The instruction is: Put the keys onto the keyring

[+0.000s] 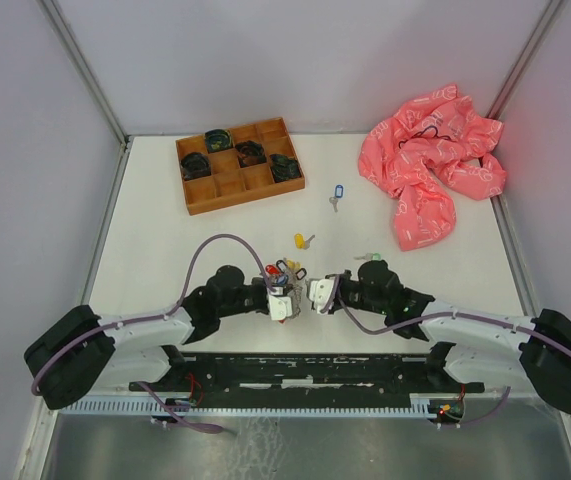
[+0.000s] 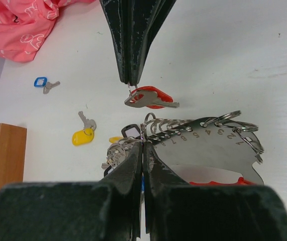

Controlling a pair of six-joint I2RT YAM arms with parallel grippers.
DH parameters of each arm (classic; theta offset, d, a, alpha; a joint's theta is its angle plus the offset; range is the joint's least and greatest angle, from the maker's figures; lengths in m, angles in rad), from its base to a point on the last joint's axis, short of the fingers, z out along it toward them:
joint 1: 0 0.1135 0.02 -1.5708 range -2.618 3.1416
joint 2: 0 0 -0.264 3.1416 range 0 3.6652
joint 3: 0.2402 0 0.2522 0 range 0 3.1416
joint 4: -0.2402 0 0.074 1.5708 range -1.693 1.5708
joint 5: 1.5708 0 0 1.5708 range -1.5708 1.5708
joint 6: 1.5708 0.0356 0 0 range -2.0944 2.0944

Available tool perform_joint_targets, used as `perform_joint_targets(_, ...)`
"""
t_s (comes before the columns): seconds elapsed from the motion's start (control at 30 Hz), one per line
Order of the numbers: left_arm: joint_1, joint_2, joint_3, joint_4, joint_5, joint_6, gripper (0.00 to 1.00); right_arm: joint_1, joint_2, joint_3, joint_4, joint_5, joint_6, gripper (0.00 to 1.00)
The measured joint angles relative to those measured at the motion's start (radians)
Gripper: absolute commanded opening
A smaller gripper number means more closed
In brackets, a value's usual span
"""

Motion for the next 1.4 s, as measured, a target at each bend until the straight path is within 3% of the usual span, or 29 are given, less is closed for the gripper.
perform_joint_targets(0.83, -0.028, 0.021, -0.076, 0.159, -0.052, -0.030, 0.03, 0.091, 0.068, -0.013, 0.037, 0.131, -0.140, 0.01)
perform_joint_targets(1.4, 0.051, 0.008, -0.106, 0.209, 0.056, -0.158, 0.03, 0.093, 0.113, -0.018, 0.127, 0.139, -0.144, 0.01)
